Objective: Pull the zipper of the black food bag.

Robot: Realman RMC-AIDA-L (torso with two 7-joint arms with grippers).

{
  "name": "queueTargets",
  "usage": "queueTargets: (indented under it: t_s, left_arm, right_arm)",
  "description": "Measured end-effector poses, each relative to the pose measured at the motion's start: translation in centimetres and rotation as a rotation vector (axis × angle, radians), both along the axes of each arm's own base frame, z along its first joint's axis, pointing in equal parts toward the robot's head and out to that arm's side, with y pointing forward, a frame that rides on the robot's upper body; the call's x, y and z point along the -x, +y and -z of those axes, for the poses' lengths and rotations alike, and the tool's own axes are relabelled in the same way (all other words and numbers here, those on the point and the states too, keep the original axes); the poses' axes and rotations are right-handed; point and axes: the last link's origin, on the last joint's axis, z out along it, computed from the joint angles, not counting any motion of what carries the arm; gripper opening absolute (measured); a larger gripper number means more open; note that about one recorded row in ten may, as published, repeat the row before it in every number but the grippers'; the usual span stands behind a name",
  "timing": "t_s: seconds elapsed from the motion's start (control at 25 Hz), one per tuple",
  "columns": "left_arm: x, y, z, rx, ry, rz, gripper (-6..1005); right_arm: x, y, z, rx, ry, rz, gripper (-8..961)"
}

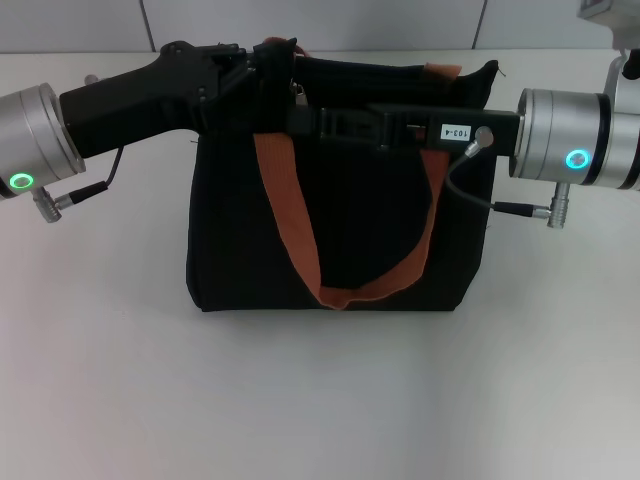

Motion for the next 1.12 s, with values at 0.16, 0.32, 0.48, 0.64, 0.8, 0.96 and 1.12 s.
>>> queueTargets:
  t_s: [0.16, 0.32, 0.48, 0.64, 0.8, 0.96, 1.12]
  left_arm:
    - [-0.01, -0.02, -0.01, 0.0, 0.0, 0.001, 24]
    - [-0.02, -0.05, 0.03, 0.002, -0.002, 0.001, 24]
    - [-0.01, -0.07, 0.05, 0.002, -0.002, 0.001, 24]
    - [0.01, -0.07, 0.06, 0.002, -0.002, 0.0, 24]
    - [0.02, -0.07, 0.06, 0.001, -0.001, -0.001, 24]
    - [0.01, -0.05, 0.06, 0.001, -0.001, -0.001, 24]
    - [0.0, -0.03, 0.06, 0.001, 0.0, -0.001, 24]
  right_arm:
    - [0.1, 0.02, -0.02, 0.001, 0.002, -0.003, 358]
    - [0.24, 0.05, -0.02, 0.001, 0.004, -0.007, 339]
    - [0.34, 0.11, 0.0, 0.0, 0.004, -0.008, 320]
    - [0.37, 0.14, 0.06, -0.001, 0.004, -0.007, 301]
    - [0.37, 0.14, 0.08, -0.001, 0.004, -0.005, 282]
    - [0.45, 0.21, -0.01, -0.006, 0.014, -0.002, 263]
    - [0.57, 0.24, 0.01, -0.007, 0.015, -0.005, 244]
